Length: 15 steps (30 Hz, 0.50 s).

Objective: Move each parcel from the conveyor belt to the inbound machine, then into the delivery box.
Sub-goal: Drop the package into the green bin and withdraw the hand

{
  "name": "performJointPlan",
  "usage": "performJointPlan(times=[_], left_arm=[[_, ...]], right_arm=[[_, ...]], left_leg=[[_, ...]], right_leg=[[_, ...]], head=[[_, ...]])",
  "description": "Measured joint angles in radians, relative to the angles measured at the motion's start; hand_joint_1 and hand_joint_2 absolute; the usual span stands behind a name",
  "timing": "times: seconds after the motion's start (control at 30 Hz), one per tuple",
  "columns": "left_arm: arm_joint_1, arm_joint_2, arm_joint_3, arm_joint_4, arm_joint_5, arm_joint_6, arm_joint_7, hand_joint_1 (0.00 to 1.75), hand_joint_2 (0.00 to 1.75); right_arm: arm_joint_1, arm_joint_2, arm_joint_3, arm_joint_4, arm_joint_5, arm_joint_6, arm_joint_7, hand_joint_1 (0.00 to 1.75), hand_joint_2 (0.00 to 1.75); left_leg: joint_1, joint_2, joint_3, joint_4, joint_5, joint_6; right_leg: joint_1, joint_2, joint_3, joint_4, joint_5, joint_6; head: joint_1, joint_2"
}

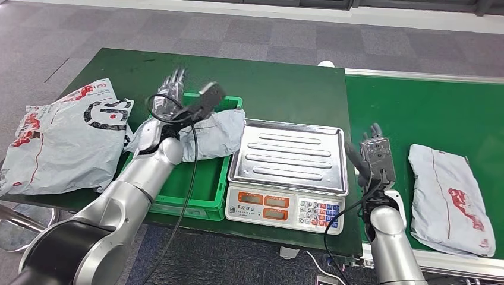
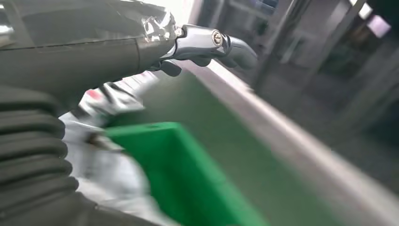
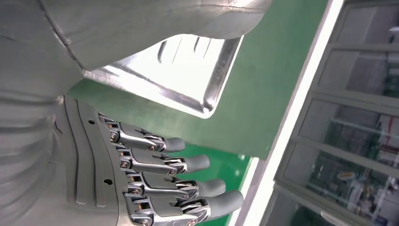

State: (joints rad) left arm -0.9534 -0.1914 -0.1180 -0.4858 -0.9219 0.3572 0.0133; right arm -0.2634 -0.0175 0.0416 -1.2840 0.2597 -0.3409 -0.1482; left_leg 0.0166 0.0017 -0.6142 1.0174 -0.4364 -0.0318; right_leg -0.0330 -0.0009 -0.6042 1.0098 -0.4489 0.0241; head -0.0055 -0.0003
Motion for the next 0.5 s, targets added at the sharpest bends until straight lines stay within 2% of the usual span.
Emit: performJointPlan(times=[0.1,0.23,0.33,0.5], left_arm=[[0.008,-0.014,0.07,-0.06,0.231,0.014,-0.188,0.0,0.0],[0.053,-0.048,0.108,-0.158,0.523,-0.055,-0.322,0.0,1.75],[0.095,-0.078,0.108,-0.212,0.688,-0.145,-0.354,0.0,1.75],[0.132,-0.109,0.099,-0.245,0.784,-0.224,-0.362,0.0,1.75]], right_arm=[[0.002,0.0,0.0,0.0,0.056,-0.033,0.006,0.0,1.75],[0.004,-0.003,0.0,0.0,0.116,-0.073,0.016,0.0,1.75],[0.0,-0.009,0.0,0.006,0.145,-0.096,0.01,0.0,1.75],[-0.01,-0.017,0.0,0.03,0.18,-0.141,-0.009,0.0,1.75]], left_leg=[[0.0,0.0,0.0,0.0,0.0,0.0],[0.0,0.0,0.0,0.0,0.0,0.0],[0.0,0.0,-0.001,0.0,0.0,0.0],[0.0,0.0,-0.001,0.0,0.0,0.0]], right_leg=[[0.0,0.0,0.0,0.0,0.0,0.0],[0.0,-0.001,0.0,0.0,0.0,0.0],[0.0,-0.001,0.0,0.0,0.0,0.0],[0.0,-0.001,0.0,0.0,0.0,0.0]], head=[[0.0,0.0],[0.0,0.0],[0.0,0.0],[0.0,0.0]])
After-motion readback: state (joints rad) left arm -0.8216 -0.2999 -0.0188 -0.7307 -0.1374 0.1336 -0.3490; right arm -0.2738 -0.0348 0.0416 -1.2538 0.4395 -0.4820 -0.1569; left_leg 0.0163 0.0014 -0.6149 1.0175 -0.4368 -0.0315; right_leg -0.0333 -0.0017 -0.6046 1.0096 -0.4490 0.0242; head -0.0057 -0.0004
